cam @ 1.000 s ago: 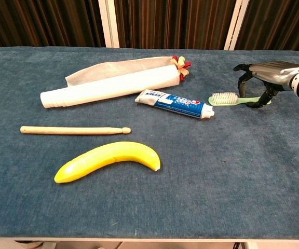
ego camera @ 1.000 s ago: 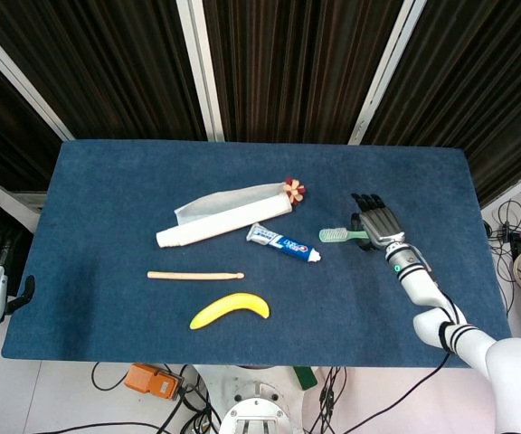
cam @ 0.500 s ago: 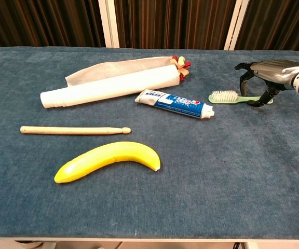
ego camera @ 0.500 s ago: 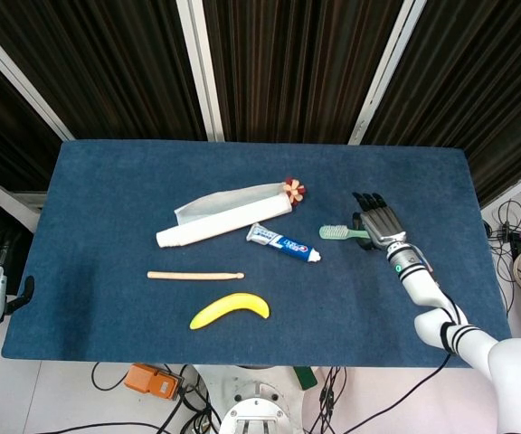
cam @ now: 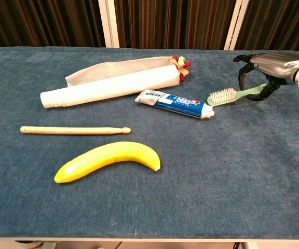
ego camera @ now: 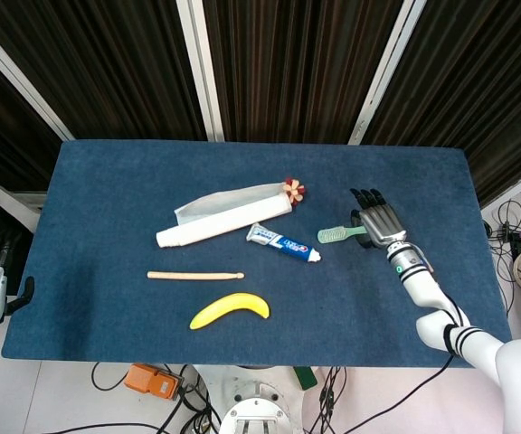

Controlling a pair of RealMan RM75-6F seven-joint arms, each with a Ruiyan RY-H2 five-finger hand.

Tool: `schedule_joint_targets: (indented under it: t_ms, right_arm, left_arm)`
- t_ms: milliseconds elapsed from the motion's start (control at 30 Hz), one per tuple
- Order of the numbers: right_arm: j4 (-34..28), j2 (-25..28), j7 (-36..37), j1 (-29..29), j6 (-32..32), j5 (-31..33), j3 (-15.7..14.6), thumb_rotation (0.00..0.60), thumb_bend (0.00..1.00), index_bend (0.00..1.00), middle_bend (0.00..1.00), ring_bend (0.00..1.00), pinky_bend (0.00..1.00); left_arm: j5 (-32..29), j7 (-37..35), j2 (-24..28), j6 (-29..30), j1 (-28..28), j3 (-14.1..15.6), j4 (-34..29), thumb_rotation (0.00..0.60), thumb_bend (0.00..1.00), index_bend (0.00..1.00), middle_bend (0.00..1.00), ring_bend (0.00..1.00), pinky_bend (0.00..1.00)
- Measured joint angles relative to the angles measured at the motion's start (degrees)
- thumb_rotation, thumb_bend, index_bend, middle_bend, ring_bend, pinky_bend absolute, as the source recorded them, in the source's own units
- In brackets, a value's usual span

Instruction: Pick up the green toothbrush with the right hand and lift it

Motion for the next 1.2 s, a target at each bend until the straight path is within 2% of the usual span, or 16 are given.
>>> schedule_joint_targets:
  t_ms: [700, 1200]
  right_arm:
    - [-7.9, 4.3, -1.91, -0.98, 5.88, -1.07, 0.77, 0.6, 0.58, 0.88, 0.03, 0.02, 0.01]
    - [-18.99, 9.32, -5.17, -1.29, 13.15, -3.64, 2.41, 0.6, 0.58, 0.89, 0.03, 0.02, 0.02]
  left_arm:
    - [-0.38, 0.15, 0.2, -0.36, 0.01, 0.07, -0.47, 0.6, 0.44, 0.07, 0.0, 0.0, 0.0]
    - [-0.64, 0.09, 0.22, -0.32, 0.09, -0.01, -0.71, 0.6, 0.44, 0.07, 0.0, 0.0, 0.0]
